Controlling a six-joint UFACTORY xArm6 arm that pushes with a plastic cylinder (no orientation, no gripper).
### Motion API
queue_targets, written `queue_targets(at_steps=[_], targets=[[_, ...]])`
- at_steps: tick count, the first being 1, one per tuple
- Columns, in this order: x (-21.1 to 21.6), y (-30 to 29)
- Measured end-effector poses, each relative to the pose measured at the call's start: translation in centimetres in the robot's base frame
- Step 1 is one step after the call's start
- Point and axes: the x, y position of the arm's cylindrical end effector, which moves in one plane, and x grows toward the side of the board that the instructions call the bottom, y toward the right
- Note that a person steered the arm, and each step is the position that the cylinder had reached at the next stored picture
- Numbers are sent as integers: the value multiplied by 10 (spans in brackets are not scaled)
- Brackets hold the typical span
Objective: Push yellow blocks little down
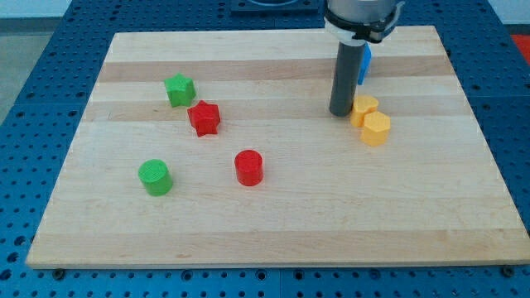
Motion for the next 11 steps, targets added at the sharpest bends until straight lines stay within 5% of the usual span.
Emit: queue_targets(at_steps=[3,6,11], targets=[[-31,21],[-4,33],[-10,-78]])
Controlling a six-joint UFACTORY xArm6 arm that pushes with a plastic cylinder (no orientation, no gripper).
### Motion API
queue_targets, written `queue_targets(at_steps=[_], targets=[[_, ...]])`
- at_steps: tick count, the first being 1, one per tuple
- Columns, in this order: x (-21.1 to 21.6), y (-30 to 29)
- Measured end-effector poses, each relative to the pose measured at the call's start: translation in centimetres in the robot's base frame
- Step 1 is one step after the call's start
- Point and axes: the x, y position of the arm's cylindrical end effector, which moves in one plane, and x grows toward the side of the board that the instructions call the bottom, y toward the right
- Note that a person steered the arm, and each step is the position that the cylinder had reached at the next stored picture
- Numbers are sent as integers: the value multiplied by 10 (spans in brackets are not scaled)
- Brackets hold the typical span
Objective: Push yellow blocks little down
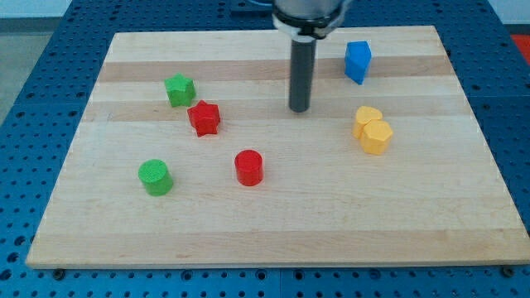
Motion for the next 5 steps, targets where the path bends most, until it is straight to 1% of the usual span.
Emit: queue_targets(at_steps=[3,4,5], targets=[[-7,-80],[-19,-91],[-22,-103]])
